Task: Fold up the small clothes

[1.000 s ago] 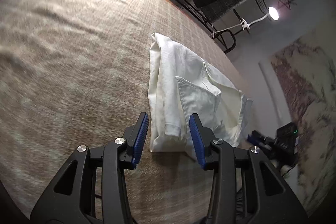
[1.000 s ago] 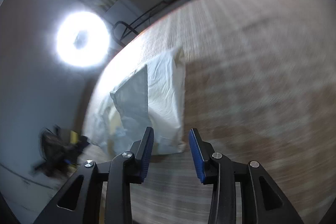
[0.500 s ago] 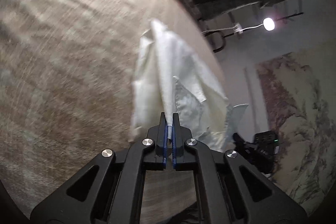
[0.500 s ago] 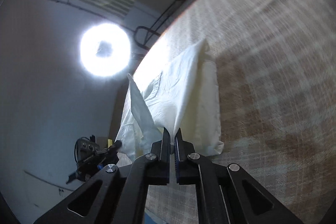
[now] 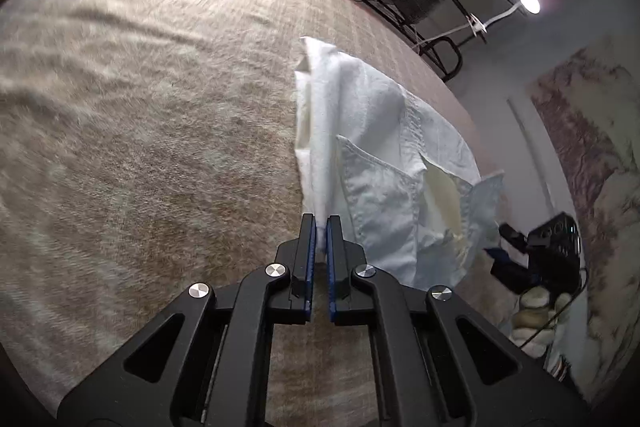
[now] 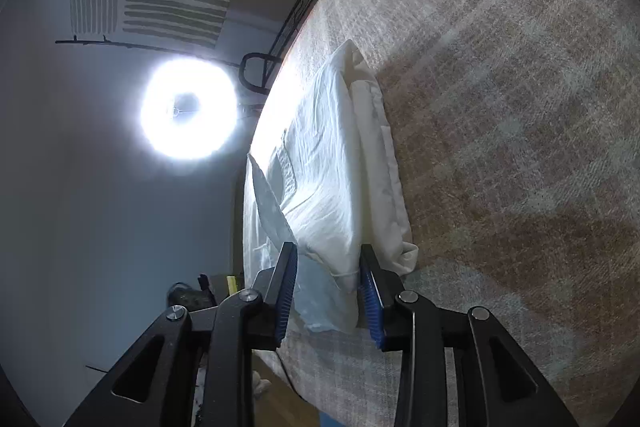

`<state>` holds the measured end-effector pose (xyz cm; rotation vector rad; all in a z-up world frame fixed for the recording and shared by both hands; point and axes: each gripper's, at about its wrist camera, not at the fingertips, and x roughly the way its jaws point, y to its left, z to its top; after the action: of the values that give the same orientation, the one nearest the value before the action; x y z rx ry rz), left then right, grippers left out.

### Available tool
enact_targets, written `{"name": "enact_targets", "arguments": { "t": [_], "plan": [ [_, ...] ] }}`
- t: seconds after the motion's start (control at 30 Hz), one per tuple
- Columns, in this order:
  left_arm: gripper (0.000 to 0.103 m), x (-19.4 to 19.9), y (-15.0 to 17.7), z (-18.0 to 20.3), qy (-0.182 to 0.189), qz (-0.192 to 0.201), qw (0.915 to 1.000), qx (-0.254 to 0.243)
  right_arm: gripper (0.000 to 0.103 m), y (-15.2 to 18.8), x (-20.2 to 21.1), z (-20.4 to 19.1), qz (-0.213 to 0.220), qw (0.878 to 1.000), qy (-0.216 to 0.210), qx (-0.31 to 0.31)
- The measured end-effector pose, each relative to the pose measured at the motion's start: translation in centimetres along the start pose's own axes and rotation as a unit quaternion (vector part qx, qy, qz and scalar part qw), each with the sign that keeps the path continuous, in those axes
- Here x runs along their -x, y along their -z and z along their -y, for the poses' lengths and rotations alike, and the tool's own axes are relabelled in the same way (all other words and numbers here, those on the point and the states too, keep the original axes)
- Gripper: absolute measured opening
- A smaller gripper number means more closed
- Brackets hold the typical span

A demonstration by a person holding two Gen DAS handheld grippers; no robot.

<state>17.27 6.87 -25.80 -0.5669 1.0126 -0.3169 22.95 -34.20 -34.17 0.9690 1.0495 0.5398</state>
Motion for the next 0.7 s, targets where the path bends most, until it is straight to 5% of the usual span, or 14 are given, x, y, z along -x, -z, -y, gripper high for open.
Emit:
{"name": "enact_targets", "arguments": {
  "t": [0.17,0.3,0.47,0.7],
  "plan": [
    [0.004,2.1,2.1,3.6,-0.005,0.026,0.9977,-0.062,0.036,0.3,1.5,0.1,0.018,1.0,-0.004,-0.002],
    [0.037,-0.2,4.3,8.3,0.032,-0.006,0.9915,-0.126,0.036,-0.5,1.7,0.2,0.022,1.0,0.008,-0.004],
    [0.039,-5.4,6.7,14.1,0.044,-0.043,0.9826,-0.175,0.031,-1.3,1.3,-0.2,0.024,0.999,0.031,0.009],
    [0.036,-11.3,7.9,17.3,-0.028,-0.056,0.9757,-0.21,0.028,-2.2,-0.1,-0.1,0.01,0.999,0.047,0.012]
  ]
}}
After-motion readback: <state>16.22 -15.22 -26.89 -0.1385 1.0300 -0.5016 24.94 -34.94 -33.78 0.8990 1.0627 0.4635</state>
